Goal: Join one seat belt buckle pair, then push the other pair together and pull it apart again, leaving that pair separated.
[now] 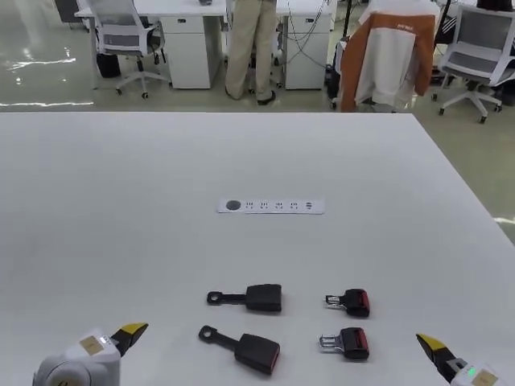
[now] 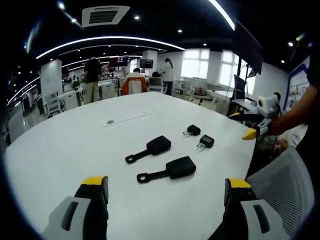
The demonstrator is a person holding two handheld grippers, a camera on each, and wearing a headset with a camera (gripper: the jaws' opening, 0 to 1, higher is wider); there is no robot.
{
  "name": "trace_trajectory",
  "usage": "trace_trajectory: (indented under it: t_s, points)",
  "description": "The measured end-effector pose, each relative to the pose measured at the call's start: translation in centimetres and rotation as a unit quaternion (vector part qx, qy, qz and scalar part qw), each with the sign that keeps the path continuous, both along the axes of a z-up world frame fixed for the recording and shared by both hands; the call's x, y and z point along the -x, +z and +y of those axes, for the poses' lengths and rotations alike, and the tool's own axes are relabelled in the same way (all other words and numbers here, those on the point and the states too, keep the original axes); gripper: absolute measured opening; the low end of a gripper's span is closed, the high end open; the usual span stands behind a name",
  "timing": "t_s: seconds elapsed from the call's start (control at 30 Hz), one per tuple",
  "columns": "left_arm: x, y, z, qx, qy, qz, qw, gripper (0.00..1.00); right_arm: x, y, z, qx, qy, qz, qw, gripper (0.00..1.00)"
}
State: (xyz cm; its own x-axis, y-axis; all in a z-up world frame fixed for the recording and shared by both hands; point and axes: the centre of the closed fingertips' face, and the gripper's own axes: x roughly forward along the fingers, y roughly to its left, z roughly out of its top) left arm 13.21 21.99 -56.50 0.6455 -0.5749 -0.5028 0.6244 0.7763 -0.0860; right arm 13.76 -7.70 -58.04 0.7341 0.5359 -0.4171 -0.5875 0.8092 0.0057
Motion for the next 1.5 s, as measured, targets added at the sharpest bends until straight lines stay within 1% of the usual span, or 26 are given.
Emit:
trace_trajectory:
  t_s: [0.17, 0.3, 0.43, 0.53, 0.67, 0.77, 0.83, 0.93, 0.97, 1.03, 1.17, 1.3, 1.37, 1.5]
  points:
    - [-0.2, -0.3, -0.4, -0.002, -0.007, 0.005, 1.0000, 0.98, -0.3, -0.2, 0.4, 0.001, 0.006, 0.005, 1.0000, 0.95]
    - [-0.3, -0.7, -0.8, -0.004, -0.012, 0.011, 0.9999, 0.98, -0.7, -0.7, 0.6, 0.002, 0.010, 0.012, 0.9999, 0.94]
    - [-0.7, -1.3, -0.9, -0.008, -0.021, 0.016, 0.9996, 0.97, -1.2, -0.9, 0.8, 0.004, 0.016, 0.014, 0.9998, 0.93]
    - [-1.0, -1.7, -0.7, -0.009, -0.026, 0.018, 0.9995, 0.96, -1.6, -1.0, 1.0, 0.004, 0.022, 0.016, 0.9996, 0.93]
    - [-1.4, -1.7, -1.4, -0.010, -0.031, 0.021, 0.9992, 0.96, -2.2, -1.3, 1.0, 0.007, 0.030, 0.022, 0.9993, 0.92]
    - [-1.6, -2.0, -1.8, -0.012, -0.038, 0.025, 0.9989, 0.96, -2.6, -1.5, 1.2, 0.008, 0.035, 0.024, 0.9991, 0.92]
    - [-1.8, -2.4, -2.0, -0.013, -0.042, 0.027, 0.9987, 0.95, -2.7, -1.8, 1.4, 0.013, 0.040, 0.028, 0.9987, 0.91]
    - [-1.9, -2.5, -2.4, -0.012, -0.048, 0.028, 0.9984, 0.94, -2.9, -1.9, 1.6, 0.013, 0.043, 0.030, 0.9985, 0.90]
    - [-2.1, -2.9, -2.5, -0.014, -0.054, 0.030, 0.9980, 0.94, -3.1, -2.0, 1.6, 0.015, 0.045, 0.031, 0.9984, 0.90]
    - [-2.2, -3.3, -2.7, -0.016, -0.060, 0.035, 0.9975, 0.94, -3.4, -2.2, 1.7, 0.017, 0.049, 0.035, 0.9980, 0.90]
    - [-2.4, -3.5, -3.3, -0.018, -0.067, 0.038, 0.9968, 0.93, -3.7, -2.7, 1.7, 0.021, 0.055, 0.041, 0.9974, 0.88]
    - [-2.7, -4.1, -3.4, -0.021, -0.077, 0.043, 0.9959, 0.92, -4.0, -3.0, 1.9, 0.022, 0.061, 0.049, 0.9967, 0.86]
    - [-3.1, -4.6, -3.3, -0.021, -0.081, 0.046, 0.9955, 0.92, -4.1, -3.3, 1.8, 0.027, 0.064, 0.051, 0.9963, 0.84]
    - [-3.6, -4.6, -4.0, -0.026, -0.092, 0.046, 0.9944, 0.91, -4.5, -3.7, 1.9, 0.028, 0.070, 0.059, 0.9955, 0.83]
